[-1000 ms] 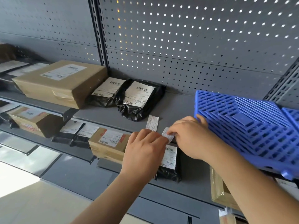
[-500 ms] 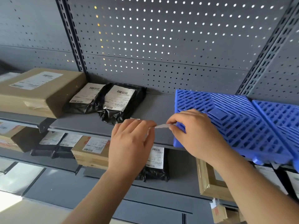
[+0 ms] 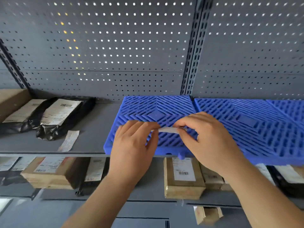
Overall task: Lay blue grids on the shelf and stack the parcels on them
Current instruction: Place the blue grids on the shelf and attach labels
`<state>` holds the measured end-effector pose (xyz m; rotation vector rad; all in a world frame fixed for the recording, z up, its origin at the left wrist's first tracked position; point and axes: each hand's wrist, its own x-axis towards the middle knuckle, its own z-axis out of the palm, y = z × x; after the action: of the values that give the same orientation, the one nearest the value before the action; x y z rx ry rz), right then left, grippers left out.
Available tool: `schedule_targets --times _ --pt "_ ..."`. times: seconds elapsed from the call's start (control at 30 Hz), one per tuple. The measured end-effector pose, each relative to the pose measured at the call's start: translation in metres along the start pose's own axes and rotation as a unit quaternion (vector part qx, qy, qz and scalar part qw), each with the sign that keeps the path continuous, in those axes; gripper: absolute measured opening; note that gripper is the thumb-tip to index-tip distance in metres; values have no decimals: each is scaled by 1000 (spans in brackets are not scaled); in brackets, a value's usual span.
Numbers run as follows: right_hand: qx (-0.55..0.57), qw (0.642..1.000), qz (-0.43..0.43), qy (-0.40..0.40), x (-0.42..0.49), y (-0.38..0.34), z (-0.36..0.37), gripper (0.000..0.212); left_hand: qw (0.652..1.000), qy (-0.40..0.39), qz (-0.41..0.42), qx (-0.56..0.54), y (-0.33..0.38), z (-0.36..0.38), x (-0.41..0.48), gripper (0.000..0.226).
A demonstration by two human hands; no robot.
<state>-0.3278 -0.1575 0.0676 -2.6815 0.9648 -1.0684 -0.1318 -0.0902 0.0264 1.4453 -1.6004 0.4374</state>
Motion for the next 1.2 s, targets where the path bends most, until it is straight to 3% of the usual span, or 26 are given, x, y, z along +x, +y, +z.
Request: schedule_targets --times 0.3,0.53,0.87,1.2 --pt "-20 999 28 20 -76 114 -95 10 999 -17 29 -18 132 95 16 12" --pt "-41 997 52 36 -116 171 -135 12 997 -55 44 -28 193 144 16 14" --pt "-119 991 23 49 -148 207 -132 14 992 -116 45 -28 210 169 11 15" --pt "-99 994 23 43 -168 207 -121 16 985 -164 32 -29 209 165 1 12"
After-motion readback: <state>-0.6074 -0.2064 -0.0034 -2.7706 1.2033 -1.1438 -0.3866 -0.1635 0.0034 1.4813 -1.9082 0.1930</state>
